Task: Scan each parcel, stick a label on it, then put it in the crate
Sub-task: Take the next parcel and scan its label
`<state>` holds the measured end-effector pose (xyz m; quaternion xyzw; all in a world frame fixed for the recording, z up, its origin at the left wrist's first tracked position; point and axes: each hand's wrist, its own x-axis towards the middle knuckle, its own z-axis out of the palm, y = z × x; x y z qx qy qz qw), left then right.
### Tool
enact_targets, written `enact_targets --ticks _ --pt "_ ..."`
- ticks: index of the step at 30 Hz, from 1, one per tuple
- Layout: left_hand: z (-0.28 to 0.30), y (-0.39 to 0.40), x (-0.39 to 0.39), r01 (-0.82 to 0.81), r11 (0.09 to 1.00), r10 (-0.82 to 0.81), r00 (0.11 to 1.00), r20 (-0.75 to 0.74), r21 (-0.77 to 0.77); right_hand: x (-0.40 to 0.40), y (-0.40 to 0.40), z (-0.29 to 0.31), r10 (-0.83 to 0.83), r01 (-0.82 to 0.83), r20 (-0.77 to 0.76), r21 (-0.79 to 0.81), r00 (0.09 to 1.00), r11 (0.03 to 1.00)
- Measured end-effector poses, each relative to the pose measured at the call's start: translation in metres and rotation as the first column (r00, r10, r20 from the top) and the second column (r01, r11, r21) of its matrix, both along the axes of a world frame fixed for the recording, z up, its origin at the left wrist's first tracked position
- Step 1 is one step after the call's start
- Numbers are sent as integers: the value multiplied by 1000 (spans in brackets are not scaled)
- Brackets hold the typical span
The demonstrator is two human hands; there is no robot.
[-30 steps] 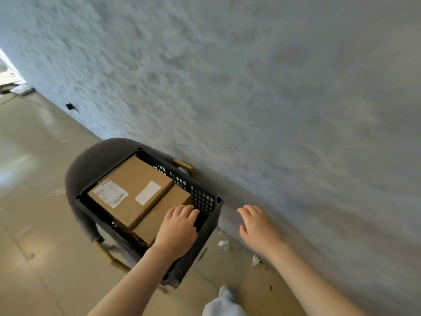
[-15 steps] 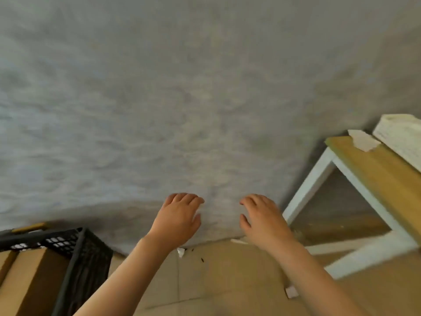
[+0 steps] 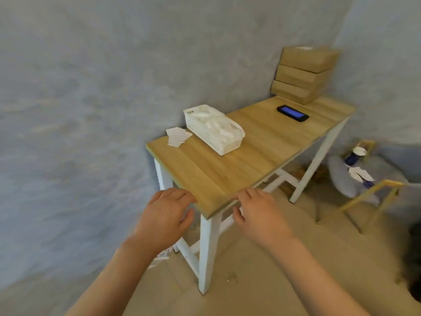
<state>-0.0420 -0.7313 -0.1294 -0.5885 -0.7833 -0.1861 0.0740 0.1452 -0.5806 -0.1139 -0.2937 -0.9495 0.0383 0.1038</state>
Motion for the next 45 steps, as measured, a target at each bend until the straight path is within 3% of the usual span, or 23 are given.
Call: enact_targets --ticks 11,19,26,34,40,45 --pt "-8 288 40 205 976 -202 979 38 -76 98 244 -7 -293 293 -7 12 956 956" --pt "0 464 60 280 954 -270 958 97 -108 142 393 -14 -440 432 -30 -139 898 891" --pt "-1 607 74 237 970 -233 969 83 -50 164 547 -16 -444 430 -84 -143 892 891" --pt "12 751 103 58 998 -60 992 107 20 173 731 1 -309 304 -32 -112 950 946" --pt "36 843 80 13 995 -25 991 128 95 149 844 23 -249 227 -120 -171 961 959" --pt "64 918 48 -20 965 -21 988 153 260 107 936 46 -257 196 -270 -232 928 953"
